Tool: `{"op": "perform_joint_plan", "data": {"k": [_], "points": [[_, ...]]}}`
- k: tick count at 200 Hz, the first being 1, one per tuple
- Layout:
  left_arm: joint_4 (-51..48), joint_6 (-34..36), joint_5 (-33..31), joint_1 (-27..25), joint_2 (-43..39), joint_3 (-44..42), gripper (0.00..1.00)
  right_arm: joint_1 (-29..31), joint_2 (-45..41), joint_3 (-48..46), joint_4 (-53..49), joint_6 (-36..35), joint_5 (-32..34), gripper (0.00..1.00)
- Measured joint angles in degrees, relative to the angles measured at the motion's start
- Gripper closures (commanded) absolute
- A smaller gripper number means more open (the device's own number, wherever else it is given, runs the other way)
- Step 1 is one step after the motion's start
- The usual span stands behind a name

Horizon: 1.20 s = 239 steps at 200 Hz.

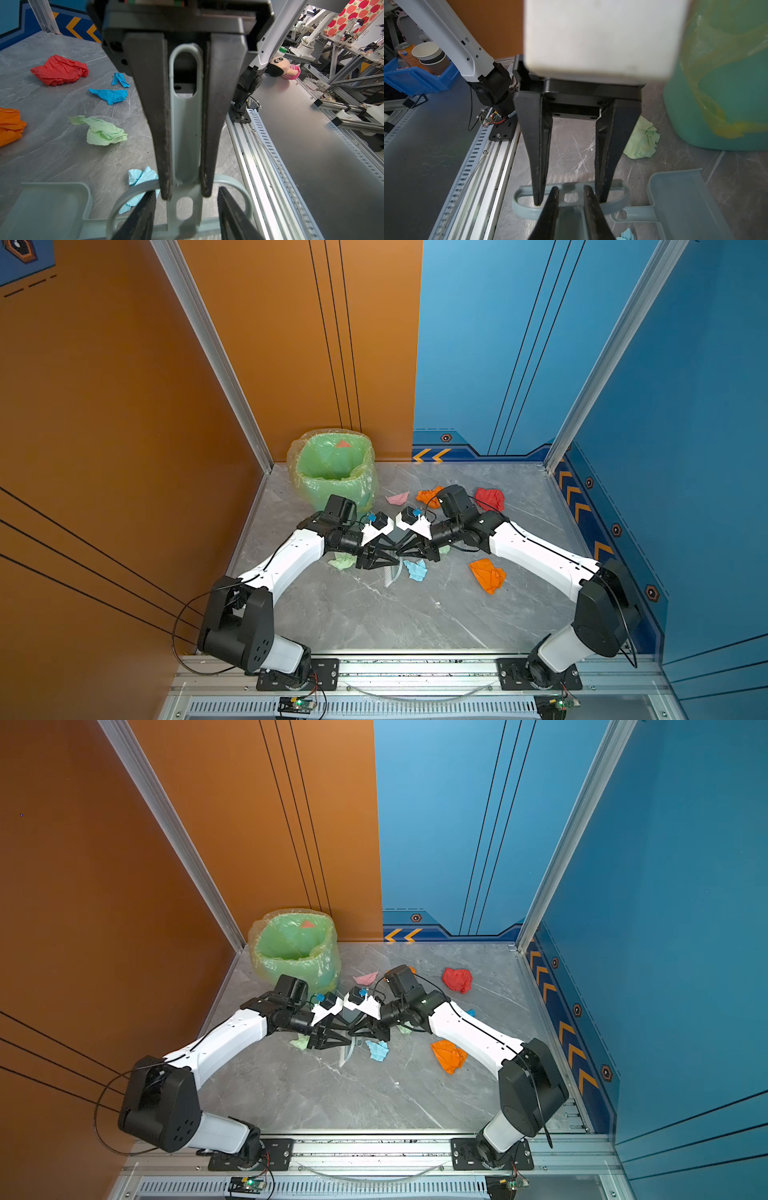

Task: Sweep away the paper scraps from the table
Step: 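Open and withdraw the left gripper while the right gripper holds the brush, then move the left gripper over the dustpan handle while the right carries the brush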

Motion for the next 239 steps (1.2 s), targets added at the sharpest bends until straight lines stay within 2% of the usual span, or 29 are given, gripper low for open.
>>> {"op": "perform_joint_plan", "data": {"k": [23,26,27,28,29,31,63,101,136,175,216,239], "points": [[0.11,0.04,-0.46,0.55,-0.66,-0.94,0.41,0.02,0.00,0.00,-0.24,0.00,0.00,1.00],[0.11,0.02,-0.63,0.63,-0.83,-1.14,0.32,0.02,-0.02,0.00,-0.28,0.00,0.00,1.00],[0.11,0.02,-0.70,0.68,-0.92,-1.22,0.25,0.02,-0.02,0.00,-0.31,0.00,0.00,1.00],[0.11,0.04,-0.72,0.70,-0.96,-1.27,0.12,0.02,-0.02,0.00,-0.39,0.00,0.00,1.00],[0.11,0.07,-0.83,0.74,-1.05,-1.36,0.05,0.02,-0.02,0.00,-0.39,0.00,0.00,1.00],[0.28,0.26,-1.01,0.85,-1.25,-1.55,0.01,0.02,-0.02,0.00,-0.44,0.00,0.00,1.00],[2.82,-1.55,-3.58,2.14,-5.33,-5.46,0.02,-0.31,-0.02,-0.09,-0.87,0.00,0.13,1.00],[11.34,-7.37,-7.10,3.58,-11.85,-12.83,0.02,-1.40,-0.66,-1.27,-0.96,0.02,0.20,1.00],[19.04,-13.55,-13.55,3.61,-15.72,-16.96,0.02,-2.75,-2.19,-2.58,-1.05,0.02,0.31,1.00],[26.93,-26.34,-25.97,3.63,-16.72,-19.17,0.02,-5.27,-4.66,-3.65,-1.09,1.29,1.88,1.00],[30.67,-42.23,-38.36,3.52,-16.65,-19.52,0.02,-7.26,-5.84,-3.69,-0.22,7.02,7.65,1.00],[32.04,-50.10,-45.55,1.31,-16.68,-21.07,0.02,-7.54,-6.27,-4.20,0.83,9.79,11.78,1.00]]}}
